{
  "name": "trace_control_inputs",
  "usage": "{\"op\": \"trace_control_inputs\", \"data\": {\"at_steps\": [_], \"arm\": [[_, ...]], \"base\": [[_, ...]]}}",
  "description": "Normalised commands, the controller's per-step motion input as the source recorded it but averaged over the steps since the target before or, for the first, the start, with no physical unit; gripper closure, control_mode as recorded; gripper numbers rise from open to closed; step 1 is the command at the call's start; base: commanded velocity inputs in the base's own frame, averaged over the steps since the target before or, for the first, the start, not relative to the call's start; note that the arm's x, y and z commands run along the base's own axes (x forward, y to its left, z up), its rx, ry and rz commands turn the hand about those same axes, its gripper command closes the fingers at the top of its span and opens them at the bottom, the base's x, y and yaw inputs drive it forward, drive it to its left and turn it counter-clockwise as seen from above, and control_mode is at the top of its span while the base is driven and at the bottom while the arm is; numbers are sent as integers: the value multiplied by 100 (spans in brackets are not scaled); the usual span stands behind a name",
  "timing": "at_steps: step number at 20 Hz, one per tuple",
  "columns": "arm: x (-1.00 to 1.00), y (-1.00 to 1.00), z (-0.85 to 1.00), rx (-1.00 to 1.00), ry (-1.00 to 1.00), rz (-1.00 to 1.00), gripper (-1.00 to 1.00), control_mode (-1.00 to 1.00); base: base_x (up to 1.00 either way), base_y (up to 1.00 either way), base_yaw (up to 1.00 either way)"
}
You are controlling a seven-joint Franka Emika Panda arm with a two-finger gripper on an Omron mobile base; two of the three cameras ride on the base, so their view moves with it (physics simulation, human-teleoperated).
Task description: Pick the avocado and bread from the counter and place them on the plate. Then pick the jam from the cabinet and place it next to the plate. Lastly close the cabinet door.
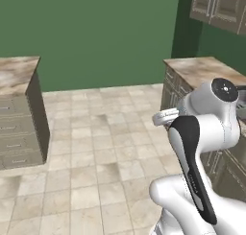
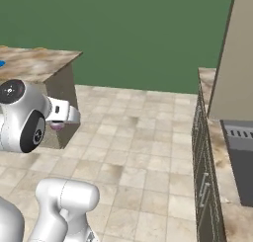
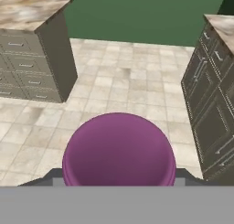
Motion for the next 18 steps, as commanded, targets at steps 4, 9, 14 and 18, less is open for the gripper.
{"op": "trace_control_inputs", "data": {"at_steps": [4, 9, 14, 18], "arm": [[0, 0, 0, 0, 0, 0, 100, 100], [0, 0, 0, 0, 0, 0, 100, 100], [0, 0, 0, 0, 0, 0, 100, 100], [0, 0, 0, 0, 0, 0, 100, 100]], "base": [[18, 31, 32], [18, 25, 31], [30, 26, 29], [36, 31, 28]]}}
